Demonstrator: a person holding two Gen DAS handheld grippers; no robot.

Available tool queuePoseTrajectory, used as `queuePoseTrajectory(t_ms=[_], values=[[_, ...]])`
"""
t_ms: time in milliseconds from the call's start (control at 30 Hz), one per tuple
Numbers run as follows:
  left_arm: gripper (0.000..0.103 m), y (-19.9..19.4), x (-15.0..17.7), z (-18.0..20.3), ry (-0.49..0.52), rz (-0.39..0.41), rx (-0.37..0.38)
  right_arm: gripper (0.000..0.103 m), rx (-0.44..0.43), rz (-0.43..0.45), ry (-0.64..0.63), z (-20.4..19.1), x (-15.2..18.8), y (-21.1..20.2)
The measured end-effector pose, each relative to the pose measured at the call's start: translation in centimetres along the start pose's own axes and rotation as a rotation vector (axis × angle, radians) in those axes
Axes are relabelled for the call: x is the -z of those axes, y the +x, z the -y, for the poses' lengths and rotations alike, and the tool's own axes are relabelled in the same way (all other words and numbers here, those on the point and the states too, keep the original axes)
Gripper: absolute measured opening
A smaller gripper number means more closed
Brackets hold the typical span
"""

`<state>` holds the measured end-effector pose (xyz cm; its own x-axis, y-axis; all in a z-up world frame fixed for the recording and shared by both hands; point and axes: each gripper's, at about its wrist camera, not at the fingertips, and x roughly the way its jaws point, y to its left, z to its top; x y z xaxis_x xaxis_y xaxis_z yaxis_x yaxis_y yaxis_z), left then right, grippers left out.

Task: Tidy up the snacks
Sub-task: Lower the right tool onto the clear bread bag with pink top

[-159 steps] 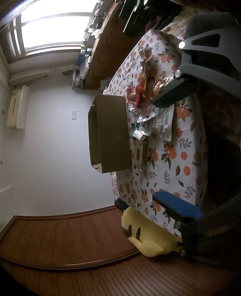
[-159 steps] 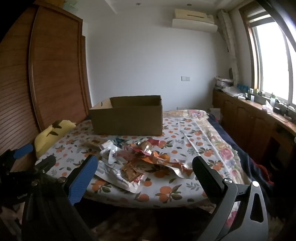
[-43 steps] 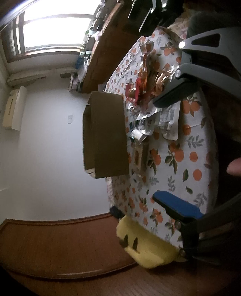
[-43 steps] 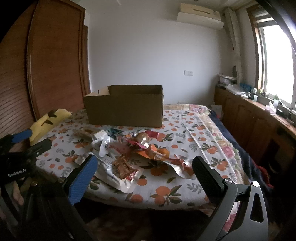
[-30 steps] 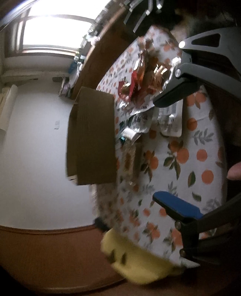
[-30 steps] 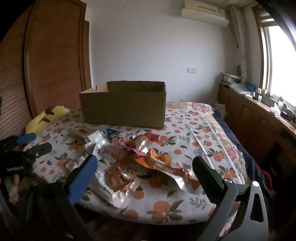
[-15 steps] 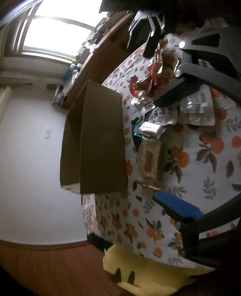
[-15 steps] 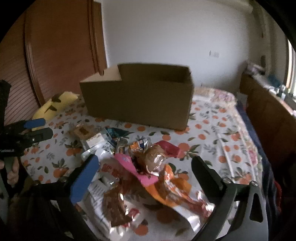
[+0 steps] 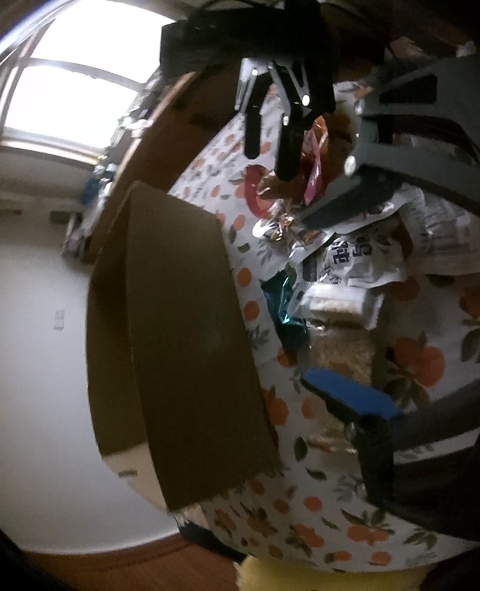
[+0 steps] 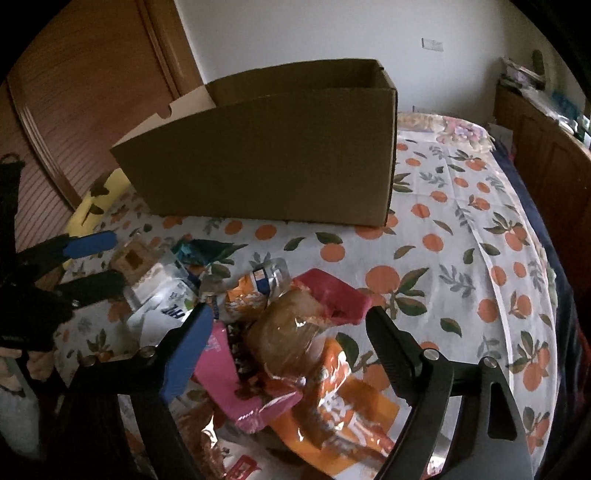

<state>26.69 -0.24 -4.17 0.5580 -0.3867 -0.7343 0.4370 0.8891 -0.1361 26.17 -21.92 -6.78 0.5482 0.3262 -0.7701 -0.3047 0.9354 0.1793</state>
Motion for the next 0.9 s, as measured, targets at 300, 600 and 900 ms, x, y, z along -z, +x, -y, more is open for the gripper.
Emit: queuePoseTrajectory(t_ms=[300, 600, 900], values=[[0.046, 3.4, -0.3, 0.5, 0.084, -0.137, -0.045, 0.085, -0.006, -0.002, -0.011, 0.4, -0.3, 0.8], [0.044, 4.0, 0.0, 2.1, 0.247, -0.210, -0.121, 0.085, 0.007, -0.019, -0.030, 0.3, -0.3, 1.6], [0.021, 2.7, 0.6, 2.2, 0.282, -0.176, -0.125, 0.085, -0.006, -0.041, -0.013, 0.7, 0.1, 2.4]])
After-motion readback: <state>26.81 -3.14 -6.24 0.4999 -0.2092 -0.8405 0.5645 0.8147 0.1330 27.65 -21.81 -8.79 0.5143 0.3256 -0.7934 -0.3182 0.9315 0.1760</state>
